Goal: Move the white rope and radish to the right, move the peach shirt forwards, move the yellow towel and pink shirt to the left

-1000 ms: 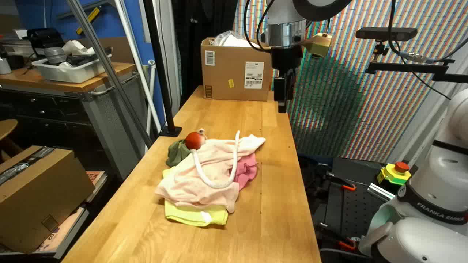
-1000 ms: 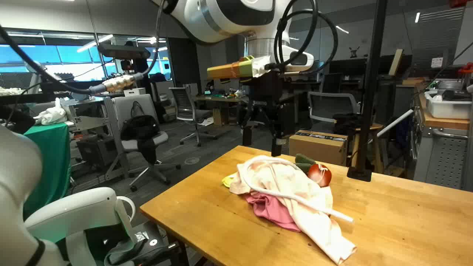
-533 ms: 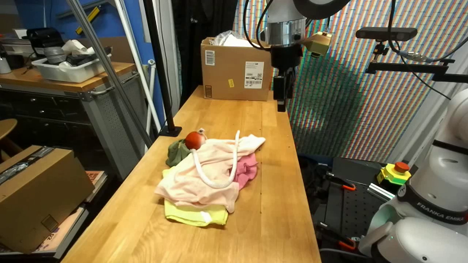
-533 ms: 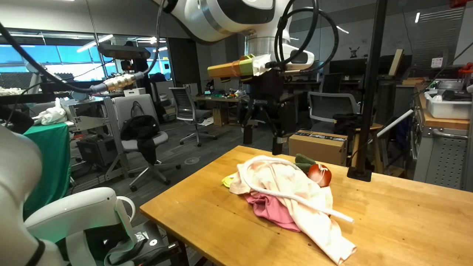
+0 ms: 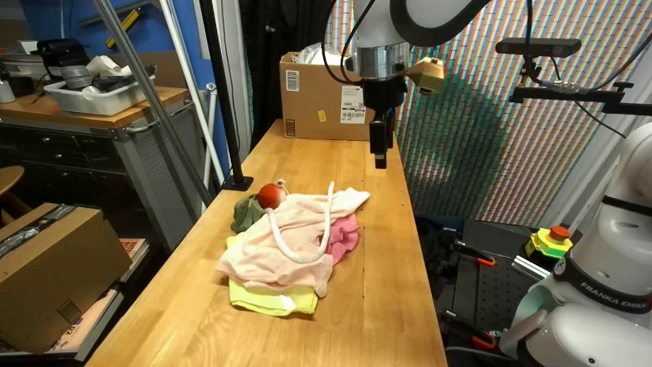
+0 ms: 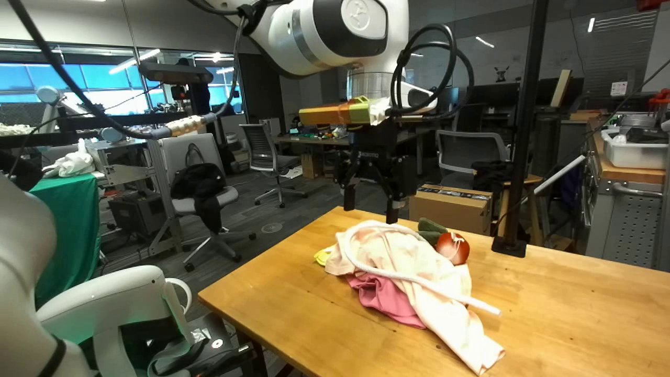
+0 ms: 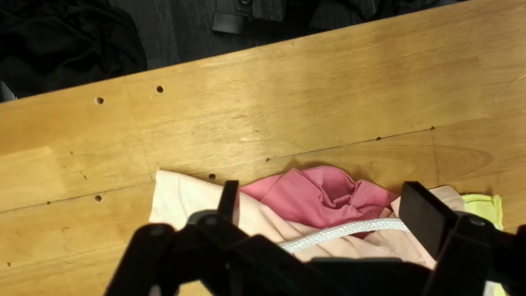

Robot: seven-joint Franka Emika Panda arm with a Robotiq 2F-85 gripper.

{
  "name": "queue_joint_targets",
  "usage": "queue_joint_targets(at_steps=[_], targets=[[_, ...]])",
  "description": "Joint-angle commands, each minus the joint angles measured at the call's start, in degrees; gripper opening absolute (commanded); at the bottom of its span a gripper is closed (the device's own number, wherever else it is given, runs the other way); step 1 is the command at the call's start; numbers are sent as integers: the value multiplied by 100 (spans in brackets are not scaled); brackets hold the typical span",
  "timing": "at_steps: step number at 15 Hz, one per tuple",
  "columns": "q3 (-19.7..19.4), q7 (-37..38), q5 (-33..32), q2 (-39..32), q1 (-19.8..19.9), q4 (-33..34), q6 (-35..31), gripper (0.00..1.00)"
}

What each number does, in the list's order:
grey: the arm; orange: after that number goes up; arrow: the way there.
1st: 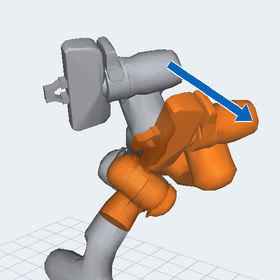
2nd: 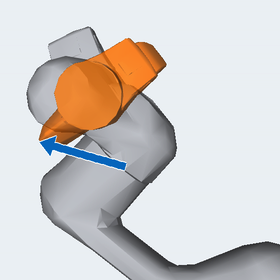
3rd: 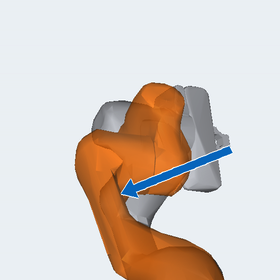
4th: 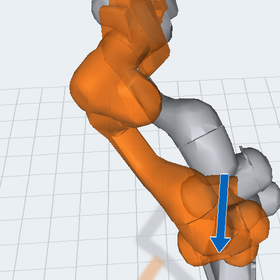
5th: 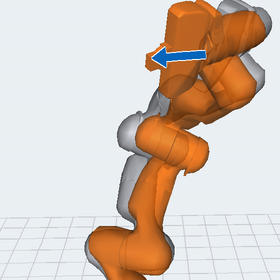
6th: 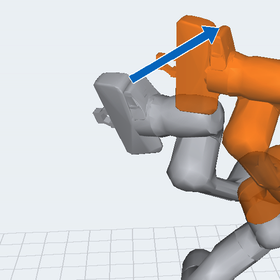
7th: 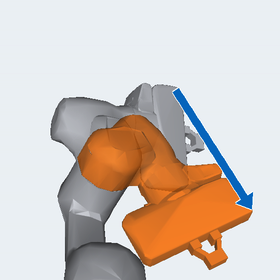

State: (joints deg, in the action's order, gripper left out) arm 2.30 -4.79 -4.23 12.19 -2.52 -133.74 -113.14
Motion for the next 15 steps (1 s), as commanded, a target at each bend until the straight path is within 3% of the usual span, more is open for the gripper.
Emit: queue_joint_targets(at_steps=[1,5,15], targets=[[144,-73,-77,-473,-150,338,-425,100],[343,254,-56,-941,-296,534,-1174,100],[588,1371,369,-2098,-607,1480,-1578,100]])
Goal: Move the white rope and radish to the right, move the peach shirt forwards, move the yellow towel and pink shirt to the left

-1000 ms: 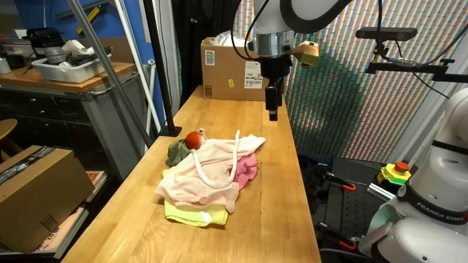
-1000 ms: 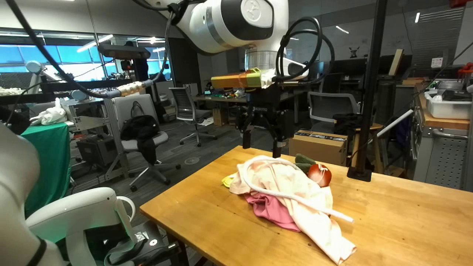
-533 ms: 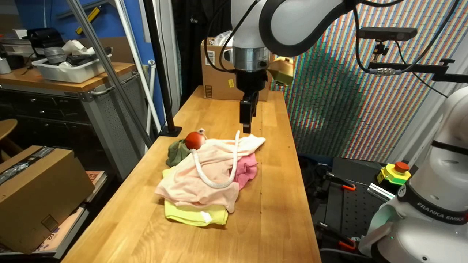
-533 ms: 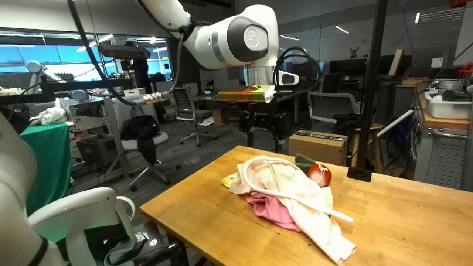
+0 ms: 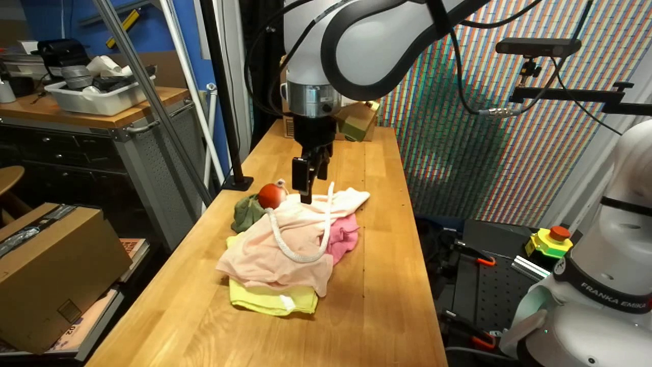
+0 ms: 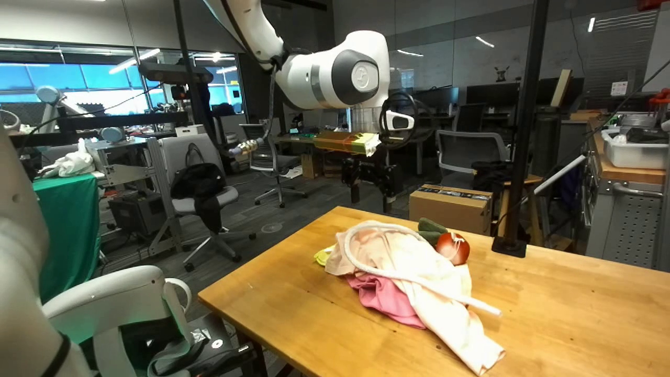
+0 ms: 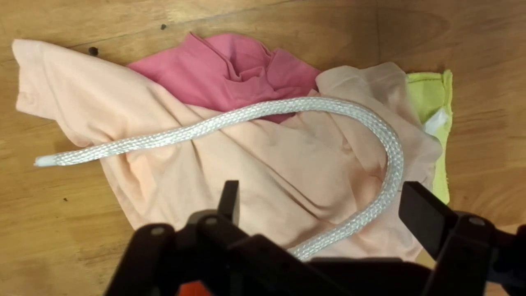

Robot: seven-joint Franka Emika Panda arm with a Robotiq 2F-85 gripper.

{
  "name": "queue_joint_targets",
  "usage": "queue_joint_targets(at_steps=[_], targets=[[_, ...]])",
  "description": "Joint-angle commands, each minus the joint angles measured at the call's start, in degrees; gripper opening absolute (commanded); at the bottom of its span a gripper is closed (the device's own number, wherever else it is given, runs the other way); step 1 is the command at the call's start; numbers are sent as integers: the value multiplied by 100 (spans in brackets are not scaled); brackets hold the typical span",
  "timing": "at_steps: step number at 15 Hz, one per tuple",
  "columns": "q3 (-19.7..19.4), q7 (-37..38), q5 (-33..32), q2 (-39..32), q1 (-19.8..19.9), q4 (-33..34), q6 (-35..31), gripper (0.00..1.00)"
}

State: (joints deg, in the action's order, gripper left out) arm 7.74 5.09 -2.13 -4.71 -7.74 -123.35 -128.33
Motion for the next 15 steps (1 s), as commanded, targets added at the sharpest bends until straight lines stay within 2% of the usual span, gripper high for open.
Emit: queue_joint_targets(at_steps=[1,9,15], targets=[[58,509,201,-557,-127,571,11,100],[-5,1953,12,-1610,-682,1328,-136,100],[-220,2664,-122,-2150,-1021,1850,-185,100]])
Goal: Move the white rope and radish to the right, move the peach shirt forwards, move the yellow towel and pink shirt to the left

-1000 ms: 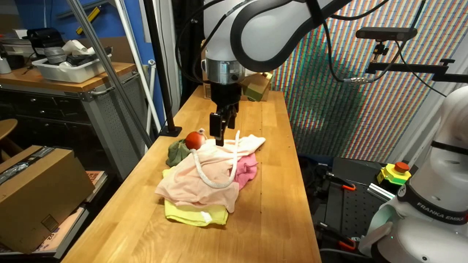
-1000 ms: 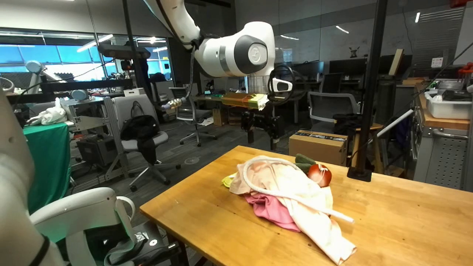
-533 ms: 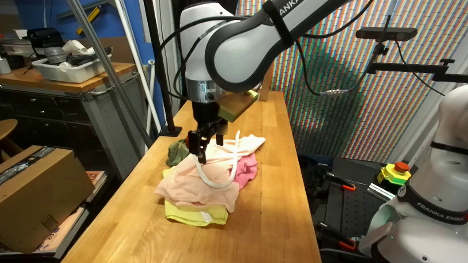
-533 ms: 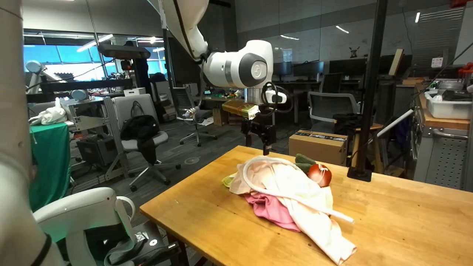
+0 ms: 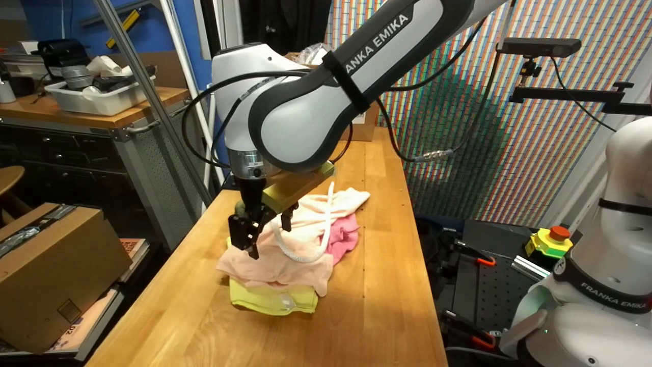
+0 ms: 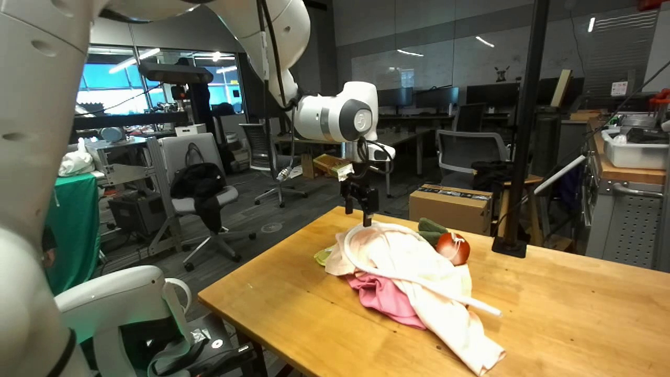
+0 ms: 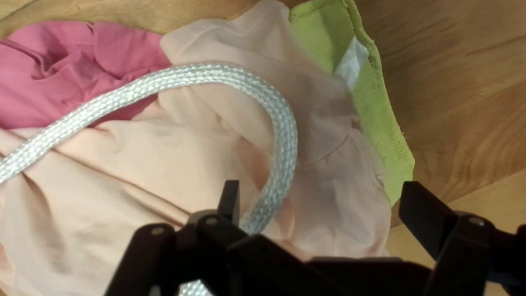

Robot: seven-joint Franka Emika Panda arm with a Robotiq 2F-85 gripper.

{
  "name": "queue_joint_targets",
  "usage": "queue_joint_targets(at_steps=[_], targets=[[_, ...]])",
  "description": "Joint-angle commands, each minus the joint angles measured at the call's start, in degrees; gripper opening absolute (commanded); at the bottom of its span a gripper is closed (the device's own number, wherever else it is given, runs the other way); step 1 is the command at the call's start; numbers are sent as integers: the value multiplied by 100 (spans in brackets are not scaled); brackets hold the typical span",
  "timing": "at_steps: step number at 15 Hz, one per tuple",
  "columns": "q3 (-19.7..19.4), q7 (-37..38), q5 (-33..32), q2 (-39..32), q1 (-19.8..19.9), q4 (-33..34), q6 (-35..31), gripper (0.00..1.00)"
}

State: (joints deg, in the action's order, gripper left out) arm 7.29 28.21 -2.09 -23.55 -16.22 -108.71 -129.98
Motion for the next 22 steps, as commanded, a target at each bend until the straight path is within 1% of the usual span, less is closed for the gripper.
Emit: queue_joint_targets(at_steps=[1,9,15,22], targets=[[-211,414,-110,-324,-194,467,-5,100],[-495,898,-124,-492,-234,674,-49,100],[-504,1157,-193,-485,-276,671,-37,100],[-490,1294,-260,-506,-289,664,-44,100]])
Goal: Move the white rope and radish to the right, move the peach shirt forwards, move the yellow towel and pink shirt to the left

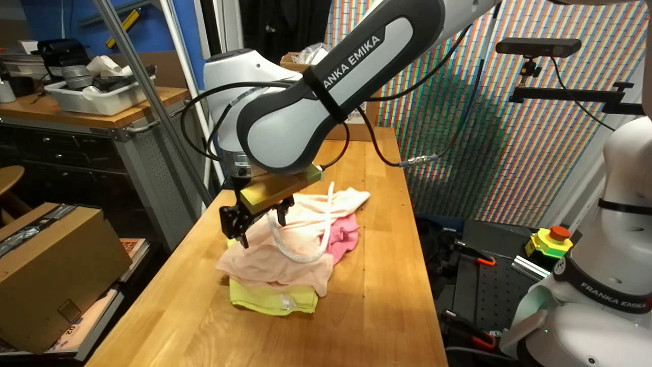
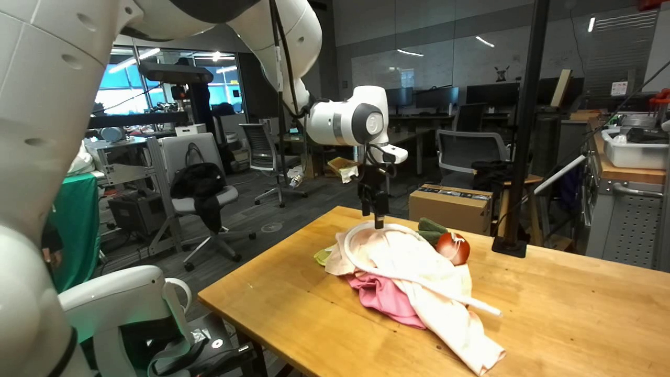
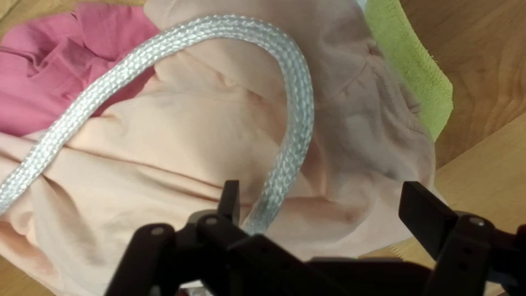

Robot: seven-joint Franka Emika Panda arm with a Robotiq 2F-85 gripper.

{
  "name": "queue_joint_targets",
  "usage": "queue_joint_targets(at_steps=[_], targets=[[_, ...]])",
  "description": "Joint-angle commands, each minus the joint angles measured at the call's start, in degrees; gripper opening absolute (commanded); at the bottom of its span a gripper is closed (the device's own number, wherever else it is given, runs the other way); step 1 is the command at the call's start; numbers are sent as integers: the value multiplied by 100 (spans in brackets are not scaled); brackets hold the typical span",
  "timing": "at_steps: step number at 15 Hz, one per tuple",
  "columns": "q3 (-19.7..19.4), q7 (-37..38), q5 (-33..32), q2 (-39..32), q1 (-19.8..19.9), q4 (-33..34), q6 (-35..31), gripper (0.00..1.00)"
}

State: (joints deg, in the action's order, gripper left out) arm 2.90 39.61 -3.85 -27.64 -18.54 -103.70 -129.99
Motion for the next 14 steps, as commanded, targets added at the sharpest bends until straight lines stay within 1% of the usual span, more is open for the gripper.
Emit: queue_joint_targets(at_steps=[1,8,12,13,14], targets=[[-46,143,-63,-93,-38,146,-71,100],[-39,41,56,-149,81,94,-246,100],[-74,60,12,-161,87,90,-313,100],[-82,68,3,-164,86,90,-331,98],[-83,64,5,-164,89,86,-334,83]])
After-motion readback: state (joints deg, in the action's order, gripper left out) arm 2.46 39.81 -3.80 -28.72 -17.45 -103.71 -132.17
